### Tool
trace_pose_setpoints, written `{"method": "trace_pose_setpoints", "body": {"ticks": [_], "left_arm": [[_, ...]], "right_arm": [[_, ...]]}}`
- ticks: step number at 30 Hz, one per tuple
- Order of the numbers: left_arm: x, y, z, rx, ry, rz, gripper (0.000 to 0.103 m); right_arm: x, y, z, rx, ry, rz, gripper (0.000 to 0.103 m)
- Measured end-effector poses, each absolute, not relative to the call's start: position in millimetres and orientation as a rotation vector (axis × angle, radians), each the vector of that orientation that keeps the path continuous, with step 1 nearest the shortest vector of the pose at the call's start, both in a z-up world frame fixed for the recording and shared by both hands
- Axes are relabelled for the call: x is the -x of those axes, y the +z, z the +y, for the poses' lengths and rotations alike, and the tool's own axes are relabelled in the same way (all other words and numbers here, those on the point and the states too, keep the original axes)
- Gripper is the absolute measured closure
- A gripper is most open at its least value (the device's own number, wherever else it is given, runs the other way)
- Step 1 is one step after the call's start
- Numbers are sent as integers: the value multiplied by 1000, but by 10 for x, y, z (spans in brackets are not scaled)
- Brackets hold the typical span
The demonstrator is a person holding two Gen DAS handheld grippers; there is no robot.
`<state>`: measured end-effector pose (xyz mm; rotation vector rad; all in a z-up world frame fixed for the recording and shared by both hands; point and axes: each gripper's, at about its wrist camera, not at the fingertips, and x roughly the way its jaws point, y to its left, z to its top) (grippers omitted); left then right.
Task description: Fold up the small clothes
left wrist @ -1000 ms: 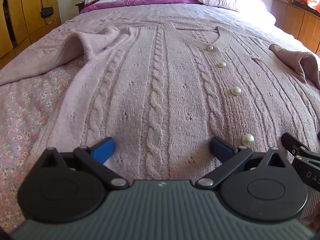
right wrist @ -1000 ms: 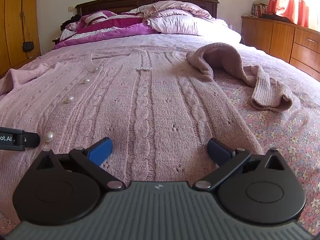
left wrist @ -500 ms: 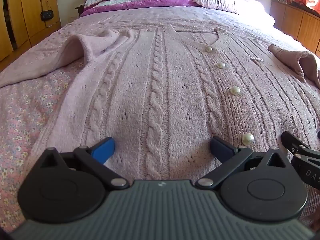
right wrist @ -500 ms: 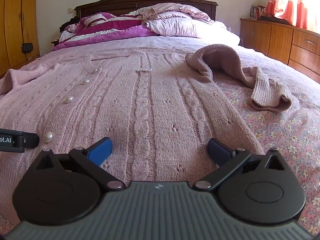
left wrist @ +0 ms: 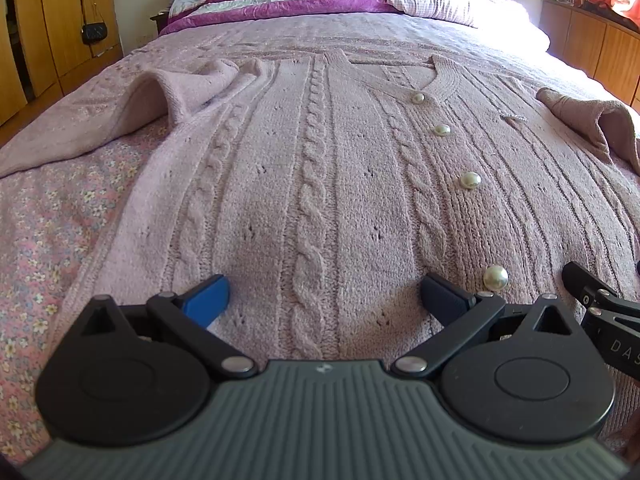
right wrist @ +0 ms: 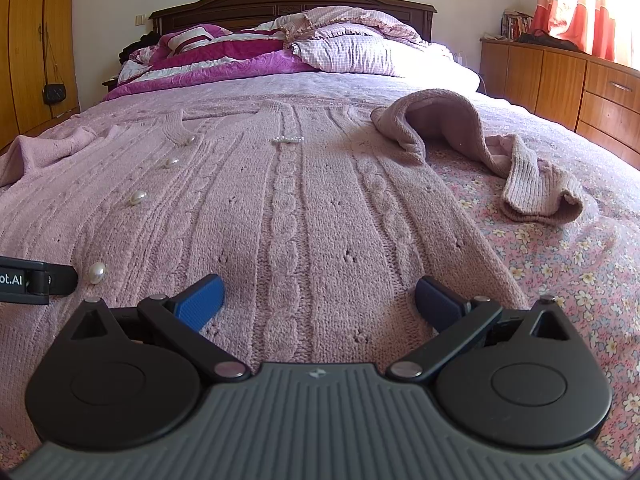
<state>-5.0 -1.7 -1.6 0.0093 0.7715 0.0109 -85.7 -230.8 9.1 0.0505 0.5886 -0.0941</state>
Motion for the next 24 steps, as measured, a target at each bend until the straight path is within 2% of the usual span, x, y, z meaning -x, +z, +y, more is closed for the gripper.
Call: {"method": "trace_pose_setpoints", "body": {"ticks": [24], "left_arm": [[56,-29,-30,-21,9,759,0]], "right_arm": [[868,90,-2316,-61,-96,585,0]]}}
